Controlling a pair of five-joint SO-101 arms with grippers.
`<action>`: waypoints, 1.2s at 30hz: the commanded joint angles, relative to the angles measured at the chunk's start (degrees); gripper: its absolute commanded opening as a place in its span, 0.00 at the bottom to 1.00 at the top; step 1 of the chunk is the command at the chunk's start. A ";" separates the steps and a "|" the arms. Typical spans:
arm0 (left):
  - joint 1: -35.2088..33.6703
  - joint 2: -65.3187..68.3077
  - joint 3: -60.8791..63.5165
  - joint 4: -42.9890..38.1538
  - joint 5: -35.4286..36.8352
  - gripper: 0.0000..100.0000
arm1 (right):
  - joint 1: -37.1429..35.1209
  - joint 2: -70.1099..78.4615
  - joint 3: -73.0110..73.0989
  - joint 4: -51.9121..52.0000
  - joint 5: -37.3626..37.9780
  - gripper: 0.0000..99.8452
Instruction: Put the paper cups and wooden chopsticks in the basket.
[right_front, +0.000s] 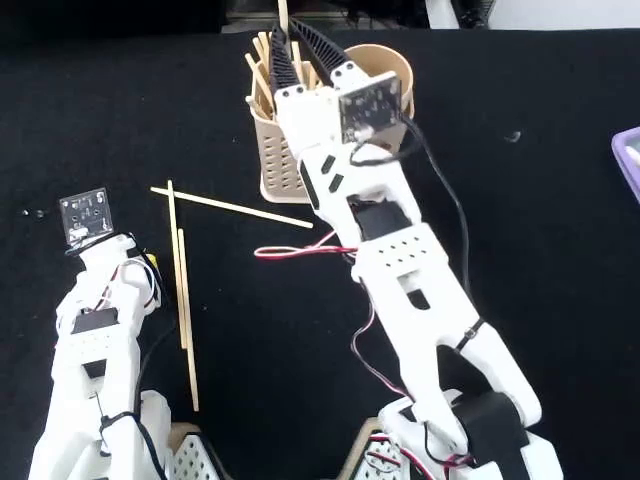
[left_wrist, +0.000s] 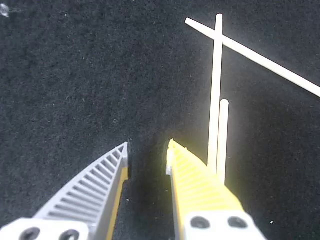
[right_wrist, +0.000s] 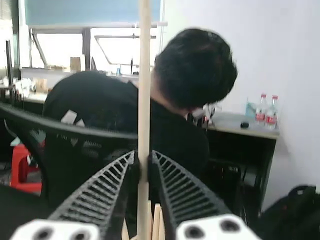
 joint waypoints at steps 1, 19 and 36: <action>0.40 0.18 -0.31 -1.05 -0.53 0.13 | 1.41 -0.40 -6.37 9.85 -0.26 0.15; 0.22 0.18 -0.31 -1.05 -0.53 0.13 | 1.05 -25.98 -8.40 51.16 -0.35 0.13; 0.48 0.26 -20.53 29.36 -0.26 0.26 | 0.97 -40.31 37.93 57.85 0.09 0.13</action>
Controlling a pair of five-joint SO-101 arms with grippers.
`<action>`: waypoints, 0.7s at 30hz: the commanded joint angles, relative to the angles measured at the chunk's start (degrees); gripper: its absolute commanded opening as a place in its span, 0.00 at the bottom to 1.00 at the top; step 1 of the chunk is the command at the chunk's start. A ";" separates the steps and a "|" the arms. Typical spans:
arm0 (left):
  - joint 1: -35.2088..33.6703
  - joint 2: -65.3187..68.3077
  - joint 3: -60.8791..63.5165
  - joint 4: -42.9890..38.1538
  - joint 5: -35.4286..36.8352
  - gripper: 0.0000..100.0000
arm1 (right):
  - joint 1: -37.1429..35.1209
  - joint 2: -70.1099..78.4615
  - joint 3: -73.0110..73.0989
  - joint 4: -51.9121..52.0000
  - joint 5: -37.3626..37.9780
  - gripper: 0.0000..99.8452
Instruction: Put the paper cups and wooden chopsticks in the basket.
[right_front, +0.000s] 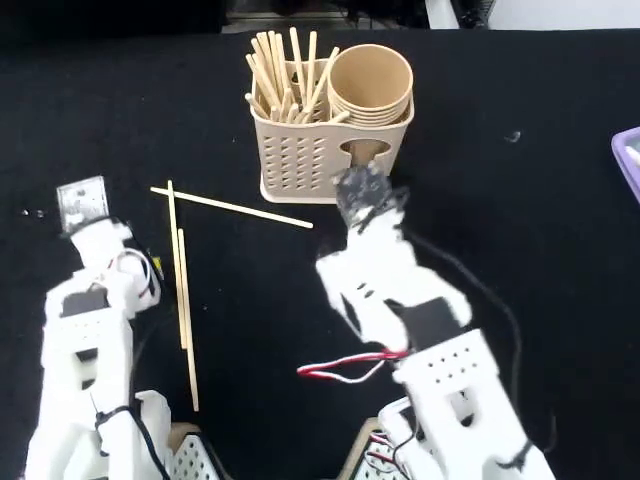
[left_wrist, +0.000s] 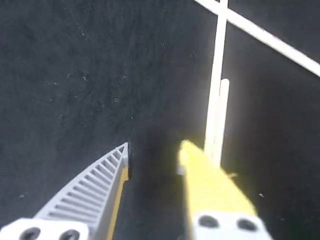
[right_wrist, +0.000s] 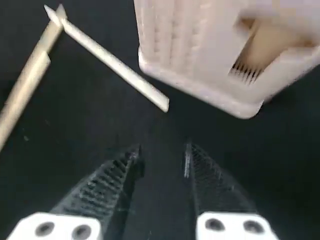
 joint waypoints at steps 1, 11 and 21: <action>0.84 0.09 -11.82 12.48 -0.62 0.26 | 0.79 -2.15 12.70 -15.12 0.09 0.13; 8.22 3.69 -15.08 13.45 -3.78 0.26 | -2.11 -1.80 16.92 -18.37 3.69 0.13; 9.01 32.35 -31.43 13.80 -3.52 0.21 | -2.11 -2.15 18.59 -20.04 4.13 0.13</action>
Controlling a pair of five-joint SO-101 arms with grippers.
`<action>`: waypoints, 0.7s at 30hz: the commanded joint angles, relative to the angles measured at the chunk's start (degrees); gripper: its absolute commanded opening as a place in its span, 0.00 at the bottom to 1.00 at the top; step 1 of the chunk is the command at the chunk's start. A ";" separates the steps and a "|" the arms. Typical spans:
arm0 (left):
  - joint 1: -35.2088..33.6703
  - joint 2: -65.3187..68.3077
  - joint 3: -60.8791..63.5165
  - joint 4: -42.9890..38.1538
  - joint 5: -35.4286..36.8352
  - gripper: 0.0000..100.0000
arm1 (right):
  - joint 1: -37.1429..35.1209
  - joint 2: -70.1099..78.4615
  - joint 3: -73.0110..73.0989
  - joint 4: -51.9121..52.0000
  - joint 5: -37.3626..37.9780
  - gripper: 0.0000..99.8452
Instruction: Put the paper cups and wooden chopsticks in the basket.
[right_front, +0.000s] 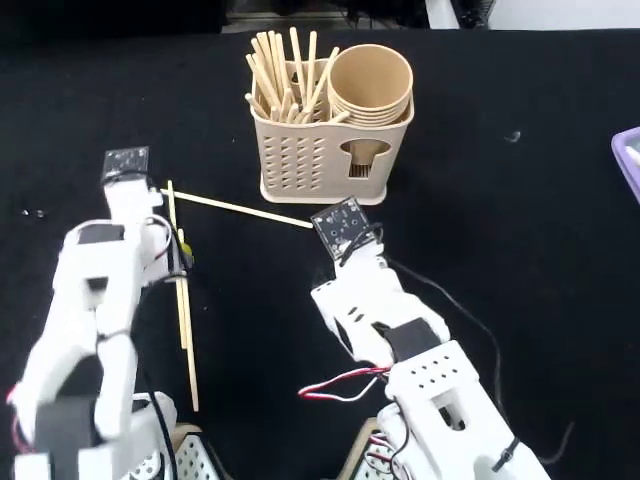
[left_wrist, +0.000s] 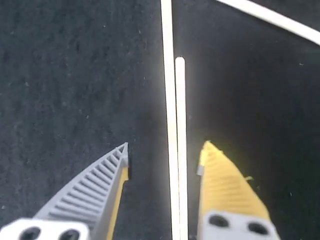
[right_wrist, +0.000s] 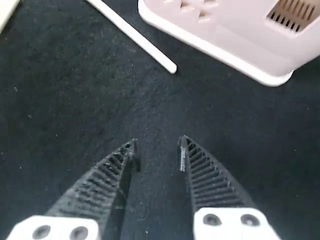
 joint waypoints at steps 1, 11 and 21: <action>1.63 10.29 -10.15 0.26 -0.53 0.21 | -0.70 -1.98 0.40 -3.25 0.70 0.13; 1.63 26.55 -17.71 0.26 -0.44 0.21 | -0.70 -1.98 0.48 -3.69 0.70 0.13; 2.07 29.01 -17.45 0.53 -0.53 0.06 | -0.70 -1.98 0.48 -3.78 0.70 0.13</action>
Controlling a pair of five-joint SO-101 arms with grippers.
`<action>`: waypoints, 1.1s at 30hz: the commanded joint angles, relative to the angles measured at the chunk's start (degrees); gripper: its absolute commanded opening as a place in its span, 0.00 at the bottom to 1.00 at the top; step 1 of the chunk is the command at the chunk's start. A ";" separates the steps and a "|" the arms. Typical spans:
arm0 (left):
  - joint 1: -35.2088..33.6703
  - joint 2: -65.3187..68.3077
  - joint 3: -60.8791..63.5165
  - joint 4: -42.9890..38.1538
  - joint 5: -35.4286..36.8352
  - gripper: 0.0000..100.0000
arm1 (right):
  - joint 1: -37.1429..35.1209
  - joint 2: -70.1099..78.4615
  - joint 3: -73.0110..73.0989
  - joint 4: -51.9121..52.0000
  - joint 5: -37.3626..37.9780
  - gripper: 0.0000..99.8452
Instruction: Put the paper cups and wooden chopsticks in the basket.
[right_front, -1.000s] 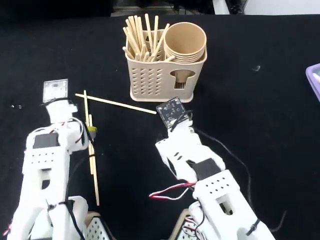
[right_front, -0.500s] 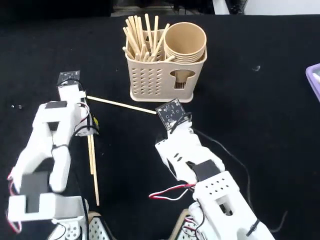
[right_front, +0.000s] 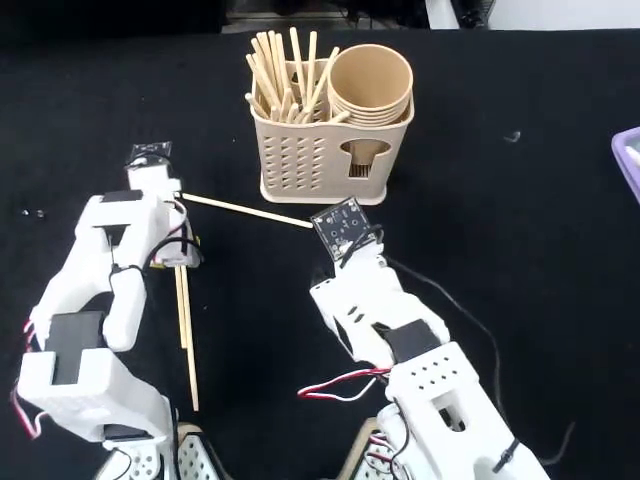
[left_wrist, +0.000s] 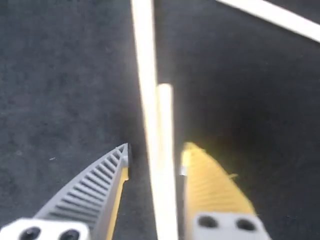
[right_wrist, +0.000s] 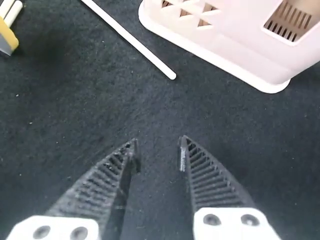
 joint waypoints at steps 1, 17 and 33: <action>0.31 1.32 -1.10 0.88 -0.09 0.04 | -0.62 -1.63 -0.22 -1.49 0.44 0.13; -2.15 -4.75 -1.71 5.89 0.00 0.03 | -0.62 -1.63 0.22 -1.58 0.44 0.13; -2.15 -21.27 0.13 7.56 -0.35 0.03 | -0.62 -1.63 0.22 -1.58 0.44 0.13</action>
